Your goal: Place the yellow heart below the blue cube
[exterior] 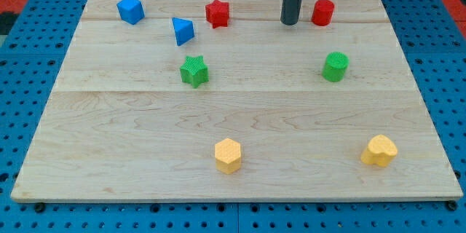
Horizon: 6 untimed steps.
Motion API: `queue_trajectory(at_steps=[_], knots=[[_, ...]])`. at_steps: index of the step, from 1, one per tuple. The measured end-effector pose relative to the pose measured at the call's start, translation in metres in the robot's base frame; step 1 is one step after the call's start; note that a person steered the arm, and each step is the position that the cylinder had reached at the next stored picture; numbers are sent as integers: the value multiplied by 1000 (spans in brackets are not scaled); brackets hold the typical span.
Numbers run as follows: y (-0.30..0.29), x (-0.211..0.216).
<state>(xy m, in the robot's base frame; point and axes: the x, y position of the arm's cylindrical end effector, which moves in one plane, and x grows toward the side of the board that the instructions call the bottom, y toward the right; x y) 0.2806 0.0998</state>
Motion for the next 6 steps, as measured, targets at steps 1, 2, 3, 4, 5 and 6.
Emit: queue_trajectory(at_steps=[1,2,3,4,5,6], knots=[[0,2],[0,13],[0,13],[15,28],[106,73],[123,77]])
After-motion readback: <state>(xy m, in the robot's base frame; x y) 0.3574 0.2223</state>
